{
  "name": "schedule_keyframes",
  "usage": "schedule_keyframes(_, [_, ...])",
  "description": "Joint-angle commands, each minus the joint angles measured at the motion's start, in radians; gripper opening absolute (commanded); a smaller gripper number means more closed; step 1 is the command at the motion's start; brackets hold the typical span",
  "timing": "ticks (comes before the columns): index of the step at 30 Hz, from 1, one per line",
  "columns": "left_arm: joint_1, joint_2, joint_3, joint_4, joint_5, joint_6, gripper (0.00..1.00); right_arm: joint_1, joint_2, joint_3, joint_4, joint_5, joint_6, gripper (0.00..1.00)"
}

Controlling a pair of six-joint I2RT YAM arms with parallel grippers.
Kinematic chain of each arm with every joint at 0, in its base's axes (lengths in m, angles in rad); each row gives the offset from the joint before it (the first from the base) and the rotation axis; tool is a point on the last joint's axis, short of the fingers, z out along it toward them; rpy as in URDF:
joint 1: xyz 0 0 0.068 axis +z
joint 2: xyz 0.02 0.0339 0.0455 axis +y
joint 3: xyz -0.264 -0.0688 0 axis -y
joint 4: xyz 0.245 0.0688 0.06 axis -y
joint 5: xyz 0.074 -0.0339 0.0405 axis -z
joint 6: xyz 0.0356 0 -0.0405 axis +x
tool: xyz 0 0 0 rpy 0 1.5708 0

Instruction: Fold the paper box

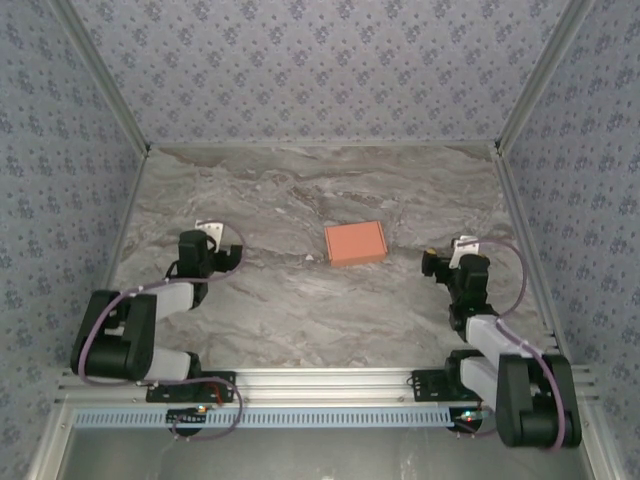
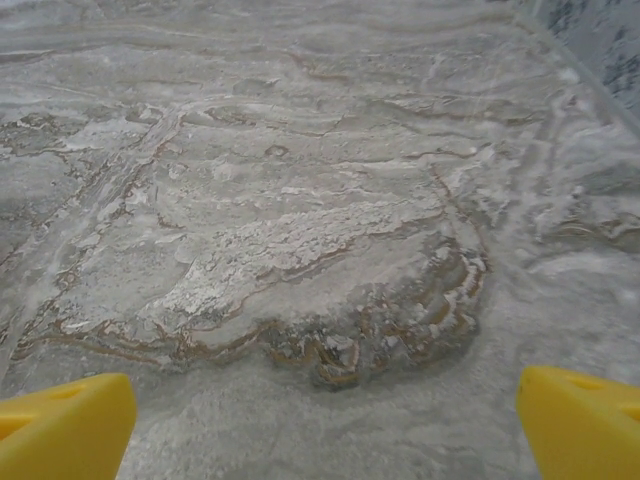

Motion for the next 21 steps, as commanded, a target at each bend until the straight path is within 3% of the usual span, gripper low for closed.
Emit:
schedule_keyframes(1, [0.044,0.035,0.067,0.072,0.09,0.015,0.99,-0.027,0.119,0.062,0.213,-0.04,-0.008,1.0])
schedule_keyframes(5, [0.126,0.042,0.028,0.151,0.174,-0.058,0.99,-0.035,0.28,0.1,0.34,-0.038,-0.016,1.0])
schedule_keyframes(7, [0.187,0.144,-0.043,0.4,0.233,-0.117,0.99,-0.053,0.397,0.1,0.439,-0.025,0.017,1.0])
schedule_keyframes(8, [0.193,0.133,-0.044,0.396,0.252,-0.118,0.99,-0.058,0.449,0.102,0.507,-0.029,0.022,1.0])
schedule_keyframes(9, [0.185,0.106,-0.015,0.278,0.257,-0.093,0.99,-0.047,0.441,0.126,0.432,-0.032,0.003,1.0])
schedule_keyframes(10, [0.177,0.127,-0.038,0.361,0.241,-0.099,0.99,-0.031,0.41,0.167,0.31,-0.022,-0.018,1.0])
schedule_keyframes(15, [0.184,0.12,-0.014,0.303,0.23,-0.11,0.99,-0.017,0.426,0.166,0.339,0.068,0.002,1.0])
schedule_keyframes(21, [0.17,0.119,-0.003,0.282,0.133,-0.126,0.99,-0.022,0.436,0.218,0.261,-0.041,-0.032,1.0])
